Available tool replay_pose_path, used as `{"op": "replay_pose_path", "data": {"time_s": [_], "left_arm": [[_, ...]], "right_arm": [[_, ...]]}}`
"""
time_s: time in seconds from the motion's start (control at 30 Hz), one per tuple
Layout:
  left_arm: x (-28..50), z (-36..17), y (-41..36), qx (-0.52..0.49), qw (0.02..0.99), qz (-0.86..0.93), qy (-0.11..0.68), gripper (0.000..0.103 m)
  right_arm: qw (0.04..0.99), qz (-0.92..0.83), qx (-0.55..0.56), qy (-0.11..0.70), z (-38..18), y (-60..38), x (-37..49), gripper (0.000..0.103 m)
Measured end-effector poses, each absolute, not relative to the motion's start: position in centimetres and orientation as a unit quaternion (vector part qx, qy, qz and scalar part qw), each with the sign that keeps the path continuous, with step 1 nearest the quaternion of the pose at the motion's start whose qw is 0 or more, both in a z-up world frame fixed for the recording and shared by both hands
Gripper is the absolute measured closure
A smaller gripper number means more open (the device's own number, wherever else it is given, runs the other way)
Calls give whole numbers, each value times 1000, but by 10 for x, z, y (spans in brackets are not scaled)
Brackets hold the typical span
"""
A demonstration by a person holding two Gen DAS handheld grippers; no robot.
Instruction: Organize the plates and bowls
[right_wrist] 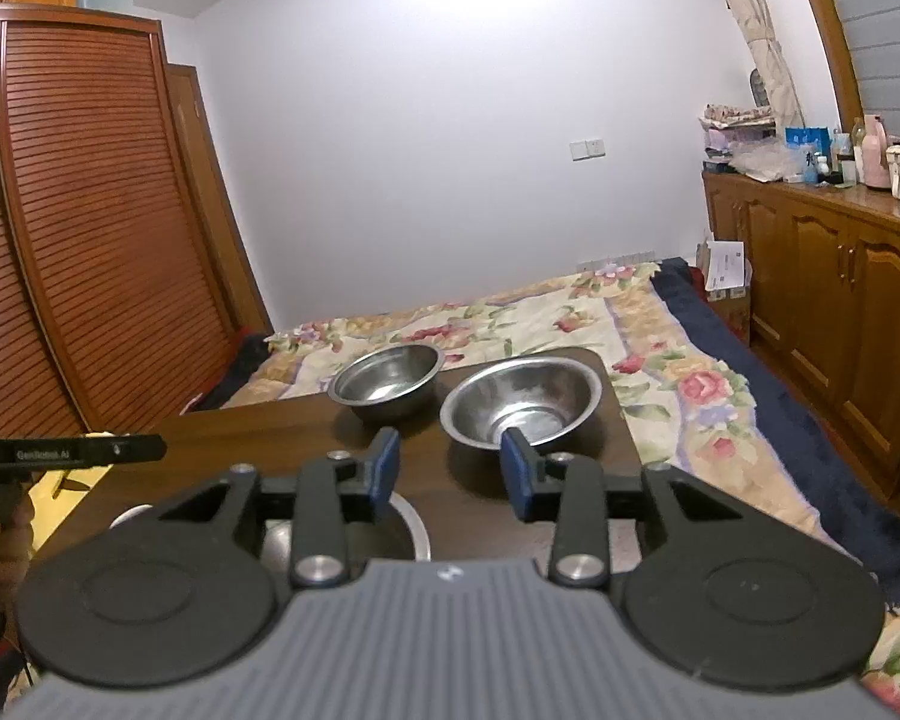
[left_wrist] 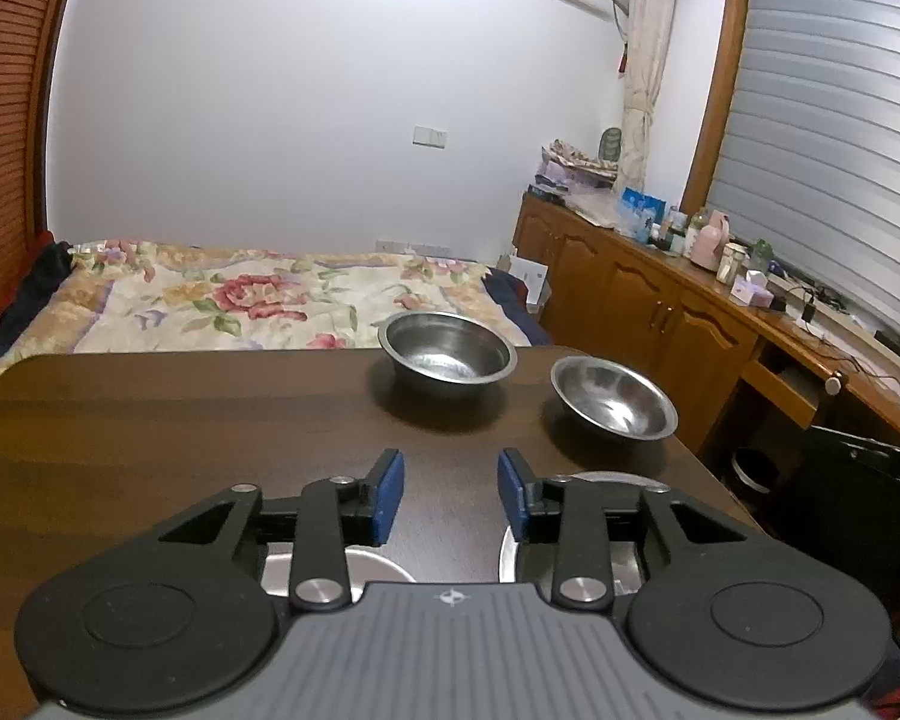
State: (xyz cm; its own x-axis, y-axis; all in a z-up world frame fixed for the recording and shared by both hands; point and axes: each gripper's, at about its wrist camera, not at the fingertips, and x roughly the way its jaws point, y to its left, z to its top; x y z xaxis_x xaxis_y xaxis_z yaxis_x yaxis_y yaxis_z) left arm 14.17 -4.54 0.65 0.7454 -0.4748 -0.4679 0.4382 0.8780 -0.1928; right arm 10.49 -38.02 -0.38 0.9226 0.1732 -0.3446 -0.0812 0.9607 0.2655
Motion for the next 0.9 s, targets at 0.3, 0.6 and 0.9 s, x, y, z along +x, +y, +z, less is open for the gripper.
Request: {"op": "replay_pose_path", "data": {"time_s": [0.3, 0.6, 0.9], "left_arm": [[149, 12, -61, -9, 936, -250, 248, 30], [177, 20, -95, 43, 927, -275, 251, 30], [210, 19, -132, 61, 910, -306, 273, 30]], "right_arm": [[975, 48, 117, 181, -5, -387, 120, 40], [977, 28, 128, 168, -11, -405, 147, 33], [972, 24, 127, 194, -38, -419, 192, 33]]}}
